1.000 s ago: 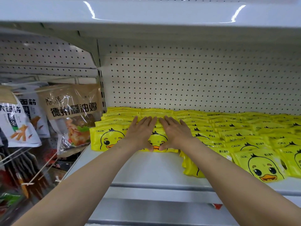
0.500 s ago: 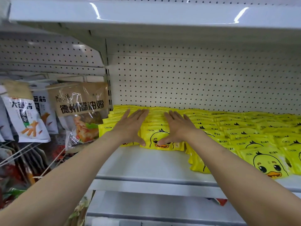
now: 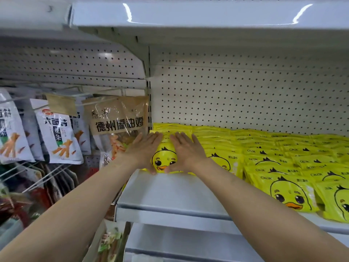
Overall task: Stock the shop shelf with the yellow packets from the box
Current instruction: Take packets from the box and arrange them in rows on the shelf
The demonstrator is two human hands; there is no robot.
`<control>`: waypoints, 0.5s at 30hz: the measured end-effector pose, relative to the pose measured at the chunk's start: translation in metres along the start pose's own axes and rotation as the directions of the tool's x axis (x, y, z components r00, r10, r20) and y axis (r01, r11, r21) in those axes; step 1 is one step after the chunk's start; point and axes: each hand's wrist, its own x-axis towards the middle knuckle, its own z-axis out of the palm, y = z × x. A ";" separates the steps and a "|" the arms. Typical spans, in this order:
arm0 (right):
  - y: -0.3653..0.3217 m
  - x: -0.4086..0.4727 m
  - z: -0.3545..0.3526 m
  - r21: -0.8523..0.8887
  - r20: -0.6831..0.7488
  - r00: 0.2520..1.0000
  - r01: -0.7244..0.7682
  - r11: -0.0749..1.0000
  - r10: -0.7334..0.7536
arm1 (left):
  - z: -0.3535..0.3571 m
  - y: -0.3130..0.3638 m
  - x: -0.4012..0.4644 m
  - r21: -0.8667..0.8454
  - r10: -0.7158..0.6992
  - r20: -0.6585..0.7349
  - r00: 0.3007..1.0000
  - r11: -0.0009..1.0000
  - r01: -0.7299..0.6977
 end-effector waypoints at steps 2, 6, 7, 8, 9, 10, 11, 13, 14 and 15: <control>-0.001 0.003 0.006 -0.019 0.000 1.000 -0.018 1.000 0.018 | 0.000 -0.001 0.005 0.036 0.023 -0.022 0.999 0.999 -0.022; -0.007 0.010 0.010 -0.042 -0.031 0.997 -0.070 0.997 0.069 | 0.000 -0.005 0.013 0.081 0.028 -0.059 0.998 0.996 -0.023; -0.010 0.011 0.010 -0.052 -0.036 0.996 -0.078 0.996 0.077 | 0.000 -0.006 0.014 0.091 0.027 -0.063 0.998 0.996 -0.021; -0.013 0.012 0.010 -0.059 -0.040 0.996 -0.085 0.995 0.082 | 0.000 -0.006 0.014 0.101 0.028 -0.068 0.997 0.995 -0.021; -0.015 0.012 0.011 -0.065 -0.044 0.995 -0.089 0.994 0.086 | 0.001 -0.007 0.015 0.104 0.029 -0.072 0.997 0.994 -0.022; -0.015 0.011 0.011 -0.067 -0.046 0.995 -0.092 0.993 0.089 | 0.001 -0.007 0.014 0.102 0.031 -0.073 0.997 0.995 -0.023; -0.015 0.011 0.011 -0.067 -0.043 0.995 -0.093 0.993 0.090 | 0.001 -0.007 0.014 0.101 0.035 -0.067 0.997 0.995 -0.028; -0.013 0.008 0.010 -0.061 -0.032 0.996 -0.081 0.995 0.080 | 0.000 -0.006 0.011 0.104 0.046 -0.051 0.998 0.994 -0.040; -0.011 0.007 0.008 -0.053 -0.023 0.997 -0.068 0.996 0.067 | -0.002 -0.005 0.009 0.104 0.049 -0.038 0.998 0.994 -0.044; -0.009 0.004 0.006 -0.037 -0.014 0.998 -0.055 0.998 0.054 | -0.004 -0.004 0.008 0.103 0.048 -0.020 0.999 0.994 -0.046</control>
